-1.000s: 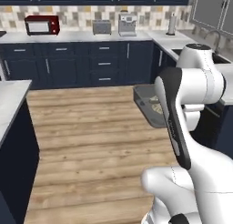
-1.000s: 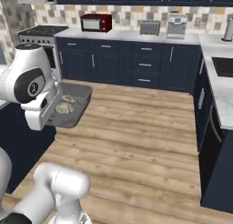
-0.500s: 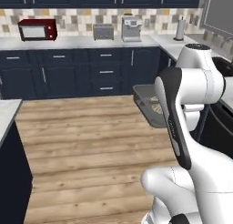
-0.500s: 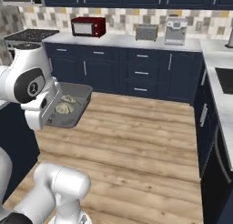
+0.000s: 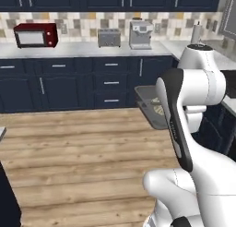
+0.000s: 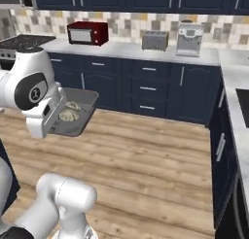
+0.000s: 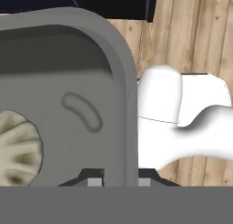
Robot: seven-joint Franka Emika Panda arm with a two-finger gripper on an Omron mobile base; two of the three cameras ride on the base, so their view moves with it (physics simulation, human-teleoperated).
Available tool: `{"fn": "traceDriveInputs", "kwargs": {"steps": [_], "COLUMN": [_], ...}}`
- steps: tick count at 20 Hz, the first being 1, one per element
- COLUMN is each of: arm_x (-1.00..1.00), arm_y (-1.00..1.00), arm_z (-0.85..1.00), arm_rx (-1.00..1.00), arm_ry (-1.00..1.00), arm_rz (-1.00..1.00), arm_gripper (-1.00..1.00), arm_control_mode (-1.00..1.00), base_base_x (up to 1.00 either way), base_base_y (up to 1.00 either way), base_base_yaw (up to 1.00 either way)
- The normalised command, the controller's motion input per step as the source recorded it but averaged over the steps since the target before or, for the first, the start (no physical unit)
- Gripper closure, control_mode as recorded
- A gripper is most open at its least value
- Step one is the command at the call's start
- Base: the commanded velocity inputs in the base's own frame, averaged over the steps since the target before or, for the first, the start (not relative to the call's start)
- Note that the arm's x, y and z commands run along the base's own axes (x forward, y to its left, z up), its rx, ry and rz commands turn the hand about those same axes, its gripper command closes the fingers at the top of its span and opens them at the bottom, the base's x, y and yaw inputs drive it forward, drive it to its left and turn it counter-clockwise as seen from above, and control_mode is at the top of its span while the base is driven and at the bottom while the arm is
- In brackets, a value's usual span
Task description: Place two dumplings into each of the tupperware containers and then place the containers in the fridge.
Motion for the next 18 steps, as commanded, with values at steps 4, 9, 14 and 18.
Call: {"fn": "traceDriveInputs", "kwargs": {"steps": [4, 9, 14, 18], "arm_x": [0.00, 0.00, 0.00, 0.00], "arm_y": [0.00, 0.00, 0.00, 0.00], "arm_z": [0.00, 0.00, 0.00, 0.00], "arm_rx": [0.00, 0.00, 0.00, 0.00], "arm_ry": [0.00, 0.00, 0.00, 0.00], "arm_rz": [0.00, 0.00, 0.00, 0.00], "arm_gripper": [1.00, 1.00, 1.00, 1.00], "arm_control_mode": [1.00, 1.00, 1.00, 1.00], "base_base_x": [1.00, 1.00, 1.00, 1.00], "base_base_y": [-0.51, -0.41, -0.12, -0.15], "base_base_yaw": [0.17, 0.22, 0.50, 0.61]}}
